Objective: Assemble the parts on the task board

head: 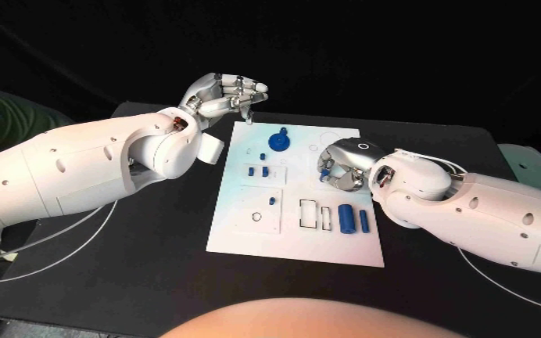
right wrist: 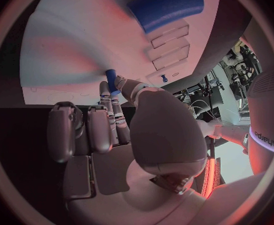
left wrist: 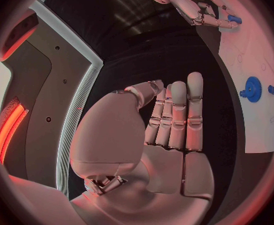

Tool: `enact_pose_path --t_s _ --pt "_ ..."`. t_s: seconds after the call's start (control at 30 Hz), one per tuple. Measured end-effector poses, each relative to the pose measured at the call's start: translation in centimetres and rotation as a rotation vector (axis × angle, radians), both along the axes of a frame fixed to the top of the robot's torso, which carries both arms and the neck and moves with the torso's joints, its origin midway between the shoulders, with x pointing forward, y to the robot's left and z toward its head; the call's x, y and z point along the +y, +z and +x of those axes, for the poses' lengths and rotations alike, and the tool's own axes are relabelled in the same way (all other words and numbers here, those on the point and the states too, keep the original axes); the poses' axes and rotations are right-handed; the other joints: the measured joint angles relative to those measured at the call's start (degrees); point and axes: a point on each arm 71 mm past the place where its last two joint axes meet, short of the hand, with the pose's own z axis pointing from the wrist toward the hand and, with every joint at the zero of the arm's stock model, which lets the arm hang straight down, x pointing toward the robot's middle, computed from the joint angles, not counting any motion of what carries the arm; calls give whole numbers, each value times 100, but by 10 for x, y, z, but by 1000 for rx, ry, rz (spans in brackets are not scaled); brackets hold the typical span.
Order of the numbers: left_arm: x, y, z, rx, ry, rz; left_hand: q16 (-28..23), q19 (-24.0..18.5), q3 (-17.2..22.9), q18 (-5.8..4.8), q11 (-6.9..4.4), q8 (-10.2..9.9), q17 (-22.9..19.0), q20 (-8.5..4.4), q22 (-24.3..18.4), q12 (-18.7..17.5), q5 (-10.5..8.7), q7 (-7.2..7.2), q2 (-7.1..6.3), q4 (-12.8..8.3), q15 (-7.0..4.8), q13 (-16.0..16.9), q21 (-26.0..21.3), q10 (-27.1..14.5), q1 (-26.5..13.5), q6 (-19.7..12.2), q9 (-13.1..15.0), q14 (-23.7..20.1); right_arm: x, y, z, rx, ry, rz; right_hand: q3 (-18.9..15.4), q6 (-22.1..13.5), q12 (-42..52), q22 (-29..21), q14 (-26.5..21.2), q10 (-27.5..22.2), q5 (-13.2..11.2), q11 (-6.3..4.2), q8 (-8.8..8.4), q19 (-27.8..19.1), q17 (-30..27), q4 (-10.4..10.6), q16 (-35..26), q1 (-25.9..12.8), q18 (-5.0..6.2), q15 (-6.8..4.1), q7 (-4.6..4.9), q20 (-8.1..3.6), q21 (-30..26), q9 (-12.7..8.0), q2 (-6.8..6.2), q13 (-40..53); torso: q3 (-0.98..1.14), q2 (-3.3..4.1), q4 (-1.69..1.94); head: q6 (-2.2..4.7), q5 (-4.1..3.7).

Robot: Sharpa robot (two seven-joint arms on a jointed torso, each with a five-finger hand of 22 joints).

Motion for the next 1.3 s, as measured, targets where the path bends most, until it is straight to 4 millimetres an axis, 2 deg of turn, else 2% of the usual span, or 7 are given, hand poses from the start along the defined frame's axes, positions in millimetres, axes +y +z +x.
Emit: enact_pose_path --t_s 0.17,0.37,0.7,0.97,1.3 --pt "0 0 0 0 0 0 0 0 0 0 0 0 -6 0 0 0 0 0 23 0 0 0 -21 0 -23 0 0 0 0 0 -2 -12 -2 11 57 79 32 0 0 123 -36 -40 83 18 -4 -56 0 25 -1 -41 -40 -21 72 49 62 0 -1 2 4 -12 -1" --pt "0 0 0 1 1 1 0 0 0 0 0 0 -6 0 -5 0 0 0 23 0 0 0 -21 0 -23 0 0 0 -6 6 -9 -37 -7 51 94 99 31 -1 0 153 -53 -31 126 -2 4 -94 22 48 -1 -41 -61 -42 154 52 85 10 -2 -3 7 -14 5" --pt "1 -1 1 2 2 2 0 0 0 0 0 0 -5 0 -5 0 0 0 23 0 0 1 -21 0 -23 0 1 0 -5 42 -24 -99 14 158 76 109 31 -2 20 163 -31 -40 125 -2 3 -111 22 63 -1 -61 -51 -41 221 57 100 16 -6 -13 -3 9 7" --pt "-2 -1 1 2 -1 0 0 0 0 0 -11 0 -8 0 -5 0 0 0 23 0 0 1 -21 -11 -23 0 1 0 27 52 -44 -92 88 244 93 112 30 -2 0 177 -32 -52 151 -2 3 -129 22 63 -2 -82 -47 -41 266 61 99 16 -5 -8 2 15 24" --pt "-6 -2 3 3 -8 -2 0 0 0 0 -21 0 -11 0 -4 0 0 0 23 0 0 1 -21 -21 -23 0 1 0 81 30 -75 -9 196 313 87 119 30 -3 0 193 -36 -50 151 -2 -2 -135 22 62 -2 -81 -31 -41 266 76 98 15 -13 -8 14 7 51"
